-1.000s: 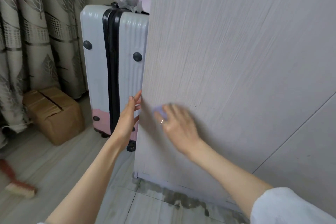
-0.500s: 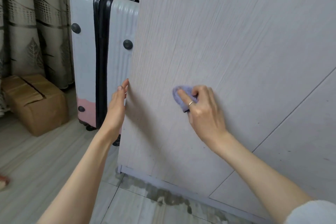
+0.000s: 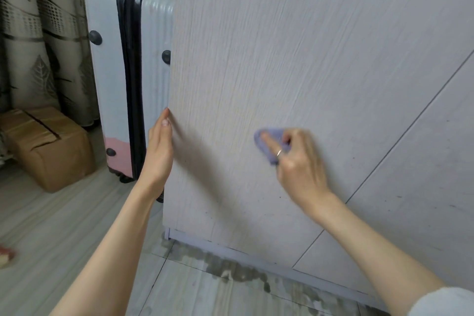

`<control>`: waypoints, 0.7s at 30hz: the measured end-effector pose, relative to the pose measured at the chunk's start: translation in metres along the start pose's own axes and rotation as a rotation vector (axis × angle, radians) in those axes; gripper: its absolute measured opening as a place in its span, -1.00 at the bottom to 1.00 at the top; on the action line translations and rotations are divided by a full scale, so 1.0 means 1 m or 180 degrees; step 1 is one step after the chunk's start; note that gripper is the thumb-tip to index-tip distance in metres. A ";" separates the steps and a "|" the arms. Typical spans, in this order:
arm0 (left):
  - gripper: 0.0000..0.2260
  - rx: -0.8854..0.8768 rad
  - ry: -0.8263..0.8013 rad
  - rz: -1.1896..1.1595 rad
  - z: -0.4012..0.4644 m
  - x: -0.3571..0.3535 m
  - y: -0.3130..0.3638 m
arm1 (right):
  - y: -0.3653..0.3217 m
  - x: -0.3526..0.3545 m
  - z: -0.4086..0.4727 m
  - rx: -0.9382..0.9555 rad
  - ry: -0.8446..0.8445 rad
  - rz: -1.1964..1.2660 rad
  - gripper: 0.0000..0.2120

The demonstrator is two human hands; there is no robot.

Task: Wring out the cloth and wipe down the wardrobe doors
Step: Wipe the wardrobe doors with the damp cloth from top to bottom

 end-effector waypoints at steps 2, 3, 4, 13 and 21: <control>-0.57 -0.0007 0.0028 0.0101 0.000 0.003 -0.001 | 0.025 0.037 0.024 -0.0472 0.0478 0.0240 -0.56; -0.57 -0.0002 0.0040 0.0134 0.000 0.003 -0.001 | 0.035 0.050 0.031 -0.0648 0.0678 0.0326 -0.53; -0.57 0.0007 0.0051 0.0151 0.000 0.004 -0.001 | 0.039 0.055 0.034 -0.0726 0.0764 0.0366 -0.50; -0.57 -0.0073 0.0054 0.0293 -0.003 -0.008 -0.004 | 0.009 -0.016 -0.060 0.0870 -0.0397 -0.0641 -0.69; -0.54 -0.0029 0.0255 0.0439 0.002 -0.013 -0.011 | 0.067 0.067 0.000 -0.0747 0.0709 0.0117 -0.60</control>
Point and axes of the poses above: each hand's wrist, its own z-axis towards the middle knuckle, its own x-axis out of the back of the hand, y = z × x, the point moved 9 cm from there along z, towards the middle knuckle, and after that the axes turned 14 degrees about -y, right-handed, at the moved point
